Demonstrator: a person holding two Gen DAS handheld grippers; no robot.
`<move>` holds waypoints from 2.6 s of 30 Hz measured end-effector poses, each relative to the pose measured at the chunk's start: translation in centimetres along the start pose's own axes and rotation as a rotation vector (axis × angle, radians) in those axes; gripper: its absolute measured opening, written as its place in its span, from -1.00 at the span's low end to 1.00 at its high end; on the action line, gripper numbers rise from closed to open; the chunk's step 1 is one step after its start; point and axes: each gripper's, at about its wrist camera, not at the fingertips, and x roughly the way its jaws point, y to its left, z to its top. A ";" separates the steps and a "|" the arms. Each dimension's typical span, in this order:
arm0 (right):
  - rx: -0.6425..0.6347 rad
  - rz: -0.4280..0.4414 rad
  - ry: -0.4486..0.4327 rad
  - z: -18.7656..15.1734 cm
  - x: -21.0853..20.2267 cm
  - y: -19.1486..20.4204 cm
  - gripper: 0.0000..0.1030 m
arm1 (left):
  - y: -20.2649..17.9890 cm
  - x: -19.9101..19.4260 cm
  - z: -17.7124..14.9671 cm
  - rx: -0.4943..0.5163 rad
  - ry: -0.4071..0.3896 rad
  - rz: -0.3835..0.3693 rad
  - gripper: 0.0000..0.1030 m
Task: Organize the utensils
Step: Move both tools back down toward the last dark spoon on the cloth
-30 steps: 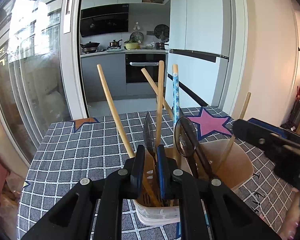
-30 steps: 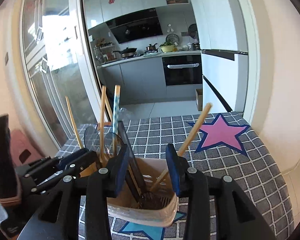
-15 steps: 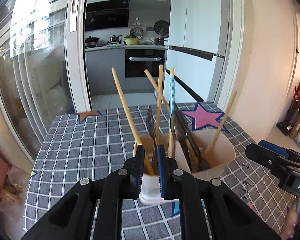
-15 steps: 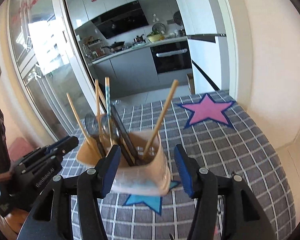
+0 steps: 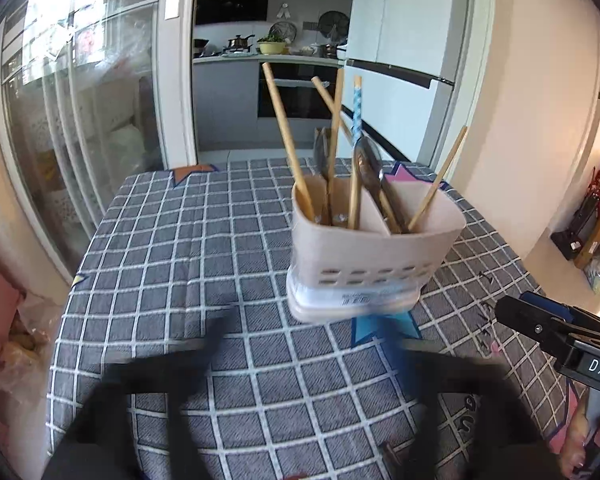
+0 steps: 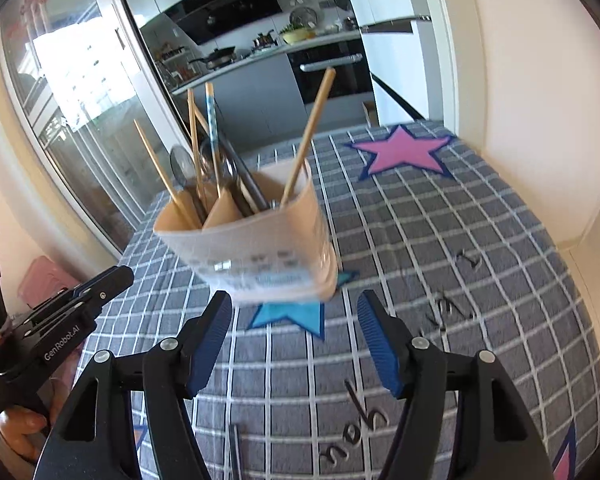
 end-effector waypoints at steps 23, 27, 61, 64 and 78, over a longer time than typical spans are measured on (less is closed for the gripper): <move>0.012 -0.004 0.166 -8.2 -0.8 1.0 0.99 | 1.3 -3.6 -9.1 0.065 0.106 0.002 1.00; 0.020 -0.016 0.183 -9.1 -0.8 1.0 0.99 | 1.5 -3.9 -10.0 0.076 0.114 0.010 1.00; -0.208 -0.043 0.460 -11.3 4.6 6.8 0.41 | -0.6 -6.2 -17.1 0.276 0.245 -0.250 1.00; -0.261 -0.070 0.491 -11.4 5.5 7.8 0.22 | -0.9 -5.9 -17.4 0.297 0.265 -0.255 1.00; -0.348 -0.102 0.515 -11.4 6.4 9.8 -0.75 | -3.3 -4.3 -18.5 0.398 0.338 -0.263 0.92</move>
